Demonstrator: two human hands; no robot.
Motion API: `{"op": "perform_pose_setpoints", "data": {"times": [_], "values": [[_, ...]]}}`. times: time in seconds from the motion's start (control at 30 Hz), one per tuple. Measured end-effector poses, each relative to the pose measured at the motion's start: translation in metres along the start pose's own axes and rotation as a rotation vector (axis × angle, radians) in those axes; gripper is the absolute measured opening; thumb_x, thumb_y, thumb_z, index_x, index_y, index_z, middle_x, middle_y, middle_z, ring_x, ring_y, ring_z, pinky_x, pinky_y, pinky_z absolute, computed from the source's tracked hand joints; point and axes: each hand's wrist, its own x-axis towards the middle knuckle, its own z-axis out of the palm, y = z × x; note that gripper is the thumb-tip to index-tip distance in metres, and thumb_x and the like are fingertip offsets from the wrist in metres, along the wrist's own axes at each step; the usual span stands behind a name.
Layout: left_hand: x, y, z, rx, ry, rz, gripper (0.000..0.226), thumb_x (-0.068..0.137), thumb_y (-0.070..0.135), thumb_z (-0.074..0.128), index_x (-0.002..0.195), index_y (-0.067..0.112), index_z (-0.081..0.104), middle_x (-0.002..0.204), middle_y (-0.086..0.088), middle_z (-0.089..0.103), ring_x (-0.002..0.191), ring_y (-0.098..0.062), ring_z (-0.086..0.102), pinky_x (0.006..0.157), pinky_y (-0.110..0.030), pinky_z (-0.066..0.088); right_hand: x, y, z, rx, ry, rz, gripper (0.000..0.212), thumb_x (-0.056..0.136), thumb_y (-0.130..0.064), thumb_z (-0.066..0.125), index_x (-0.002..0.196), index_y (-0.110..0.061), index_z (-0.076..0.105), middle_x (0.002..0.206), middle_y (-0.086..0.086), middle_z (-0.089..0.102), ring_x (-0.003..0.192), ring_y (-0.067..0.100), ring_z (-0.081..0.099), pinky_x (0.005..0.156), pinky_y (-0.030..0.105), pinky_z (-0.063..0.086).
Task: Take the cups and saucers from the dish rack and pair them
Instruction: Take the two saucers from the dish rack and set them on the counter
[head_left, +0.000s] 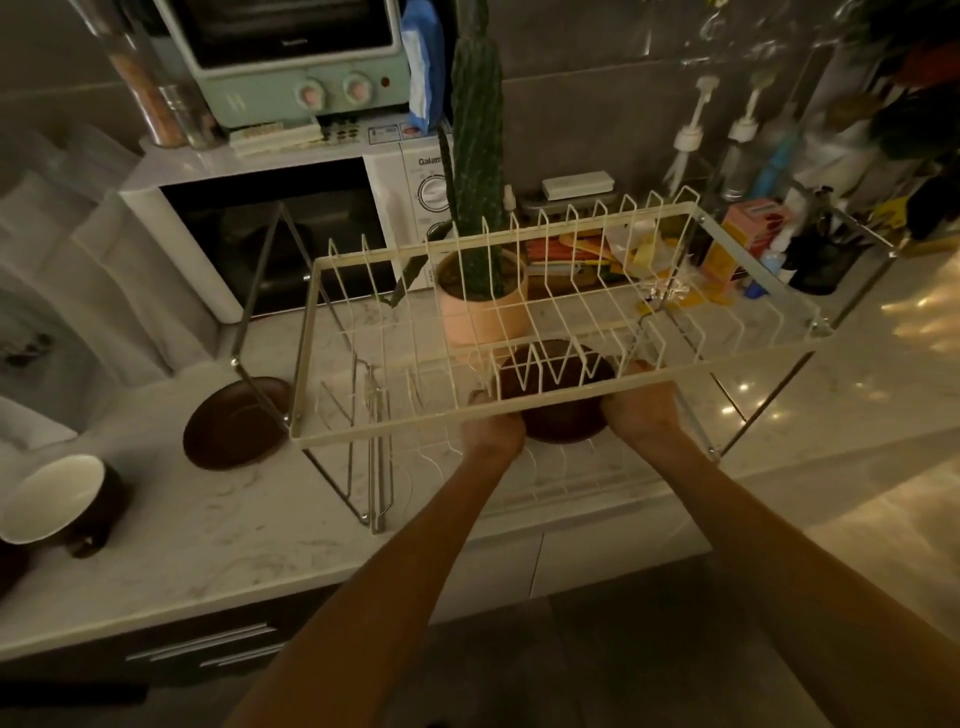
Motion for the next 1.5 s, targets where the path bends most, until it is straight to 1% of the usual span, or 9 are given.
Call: {"op": "perform_pose_setpoints", "data": {"times": [0.13,0.3,0.47,0.6,0.8,1.03,1.23,1.4,1.5], "values": [[-0.023,0.004,-0.018,0.007,0.006,0.049,0.033,0.090,0.006,0.053,0.123,0.007,0.058,0.113,-0.016,0.067,0.102,-0.033,0.065,0.086,-0.043,0.055,-0.007,-0.002,0.007,0.038,0.112,-0.123,0.031,0.089,-0.006,0.055,0.118,0.004,0.061,0.112,0.028,0.066,0.106,0.046,0.061,0.090,0.050,0.051],[-0.043,-0.013,-0.035,0.002,-0.023,0.115,0.039,0.083,0.009,0.053,0.121,0.018,0.056,0.104,-0.013,0.066,0.086,-0.034,0.068,0.074,-0.050,0.059,-0.032,-0.008,0.000,0.012,0.025,-0.156,0.034,0.087,-0.010,0.057,0.120,-0.001,0.062,0.106,0.024,0.068,0.102,0.042,0.062,0.087,0.046,0.053],[-0.073,-0.027,-0.053,-0.007,-0.022,0.120,0.040,0.086,0.011,0.054,0.124,0.020,0.055,0.112,-0.010,0.062,0.089,-0.031,0.067,0.073,-0.048,0.060,-0.061,-0.016,-0.008,0.036,-0.013,-0.145,0.032,0.091,-0.017,0.060,0.120,-0.005,0.062,0.110,0.018,0.071,0.107,0.038,0.063,0.088,0.040,0.049],[-0.099,-0.037,-0.070,-0.027,-0.032,0.142,0.041,0.088,0.006,0.055,0.127,0.017,0.056,0.112,-0.008,0.065,0.093,-0.028,0.068,0.073,-0.046,0.060,-0.081,-0.022,-0.008,0.060,-0.054,-0.121,0.031,0.088,-0.023,0.063,0.116,-0.009,0.062,0.101,0.016,0.073,0.095,0.035,0.068,0.084,0.040,0.054],[-0.129,-0.062,-0.098,0.003,-0.031,0.160,0.041,0.089,0.010,0.056,0.128,0.022,0.054,0.111,-0.003,0.063,0.086,-0.020,0.069,0.071,-0.042,0.061,-0.114,-0.034,-0.008,0.118,-0.189,-0.144,0.007,0.090,-0.018,0.062,0.092,-0.011,0.061,0.071,0.012,0.075,0.055,0.022,0.072,0.068,0.037,0.061],[-0.165,-0.101,-0.131,-0.047,-0.078,0.061,0.045,0.091,0.010,0.059,0.132,0.027,0.049,0.113,0.002,0.059,0.078,-0.012,0.069,0.061,-0.025,0.059,-0.151,-0.057,-0.007,0.223,-0.444,-0.186,0.020,0.090,-0.011,0.064,0.074,-0.020,0.055,0.068,0.011,0.074,0.057,0.022,0.074,0.063,0.040,0.064],[-0.185,-0.128,-0.149,-0.050,-0.077,-0.018,0.045,0.089,0.012,0.061,0.132,0.024,0.051,0.121,0.000,0.059,0.085,-0.013,0.070,0.073,-0.037,0.062,-0.169,-0.074,0.003,0.223,-0.585,-0.255,0.024,0.093,-0.010,0.062,0.078,-0.026,0.052,0.069,0.007,0.072,0.059,0.018,0.074,0.055,0.029,0.061],[-0.199,-0.142,-0.171,-0.070,-0.034,-0.061,0.038,0.090,0.012,0.059,0.125,0.028,0.054,0.099,0.008,0.065,0.087,-0.007,0.067,0.079,-0.035,0.060,-0.181,-0.091,0.023,0.249,-0.631,-0.287,0.024,0.093,-0.011,0.063,0.079,-0.027,0.051,0.068,0.003,0.070,0.058,0.015,0.073,0.058,0.031,0.062],[-0.200,-0.156,-0.188,-0.078,-0.028,-0.073,0.038,0.091,0.010,0.058,0.125,0.026,0.055,0.096,0.011,0.065,0.088,-0.006,0.067,0.080,-0.034,0.059,-0.188,-0.104,0.038,0.254,-0.653,-0.314,0.023,0.093,-0.013,0.063,0.082,-0.028,0.050,0.071,0.003,0.071,0.059,0.015,0.074,0.058,0.031,0.062]]}}
